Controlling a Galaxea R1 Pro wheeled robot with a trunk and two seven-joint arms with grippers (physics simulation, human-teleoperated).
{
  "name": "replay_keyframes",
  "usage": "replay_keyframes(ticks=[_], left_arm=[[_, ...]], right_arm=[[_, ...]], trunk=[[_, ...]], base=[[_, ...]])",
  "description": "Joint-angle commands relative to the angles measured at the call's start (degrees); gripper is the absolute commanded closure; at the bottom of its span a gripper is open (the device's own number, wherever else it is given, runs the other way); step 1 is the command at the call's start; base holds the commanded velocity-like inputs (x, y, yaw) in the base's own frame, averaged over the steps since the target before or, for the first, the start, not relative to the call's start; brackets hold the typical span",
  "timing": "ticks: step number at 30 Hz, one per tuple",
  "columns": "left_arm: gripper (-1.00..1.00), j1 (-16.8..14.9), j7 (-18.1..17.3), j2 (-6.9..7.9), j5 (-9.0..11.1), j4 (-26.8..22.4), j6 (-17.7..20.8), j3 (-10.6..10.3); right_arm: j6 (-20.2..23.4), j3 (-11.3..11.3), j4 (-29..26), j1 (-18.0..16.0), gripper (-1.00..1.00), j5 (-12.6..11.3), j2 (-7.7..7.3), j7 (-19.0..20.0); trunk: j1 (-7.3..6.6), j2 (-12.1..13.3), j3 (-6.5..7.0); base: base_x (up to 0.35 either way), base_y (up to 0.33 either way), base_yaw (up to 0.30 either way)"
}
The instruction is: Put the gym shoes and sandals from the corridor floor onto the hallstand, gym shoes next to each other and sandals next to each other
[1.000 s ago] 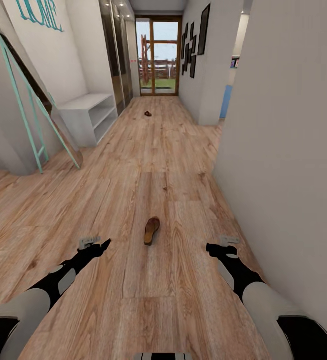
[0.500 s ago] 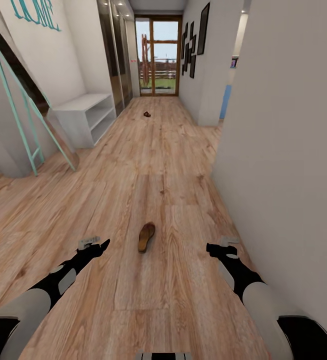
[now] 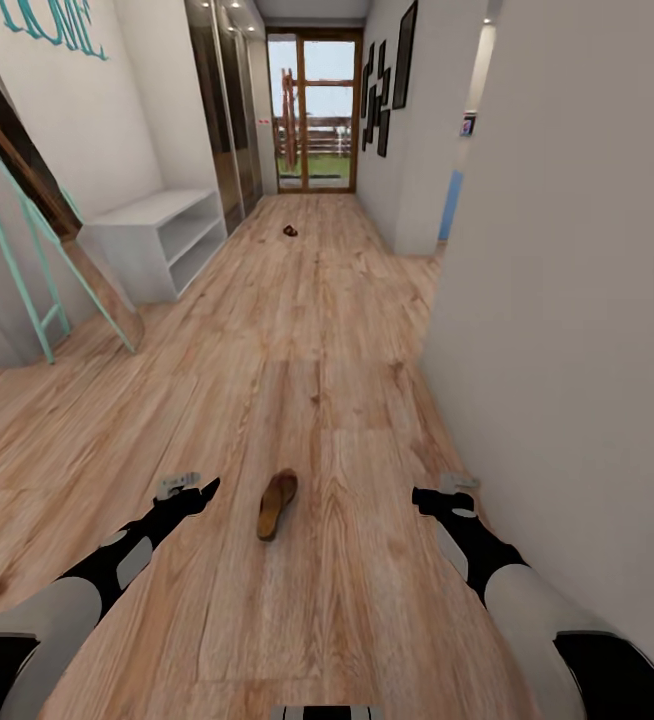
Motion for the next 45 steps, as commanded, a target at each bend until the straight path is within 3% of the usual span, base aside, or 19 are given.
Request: replay_keyframes(ticks=[1, 21, 38, 45], left_arm=[[-1.0, -0.04, -0.11, 0.04, 0.49, 0.08, -0.25, -0.45], [-1.0, -0.04, -0.11, 0.04, 0.48, 0.08, -0.25, -0.45], [-1.0, -0.04, -0.11, 0.04, 0.48, 0.07, -0.25, -0.45], [-1.0, -0.04, -0.11, 0.04, 0.48, 0.06, -0.25, -0.45]], right_arm=[[0.24, -0.02, -0.11, 0.02, -1.0, -0.29, 0.02, -0.24], [0.24, -0.06, -0.11, 0.0, -1.0, -0.29, 0.03, -0.29], [0.25, -0.06, -0.03, 0.03, -1.0, -0.29, 0.03, -0.16], [0.25, -0.08, -0.02, 0.02, -1.0, -0.29, 0.03, -0.07]], trunk=[[0.02, -0.02, -0.05], [0.02, -0.02, -0.05], [0.02, -0.02, -0.31], [0.02, -0.02, -0.32]], base=[[0.346, -0.006, 0.0], [0.134, -0.001, 0.0], [0.315, 0.0, 0.049], [0.122, 0.0, 0.003]])
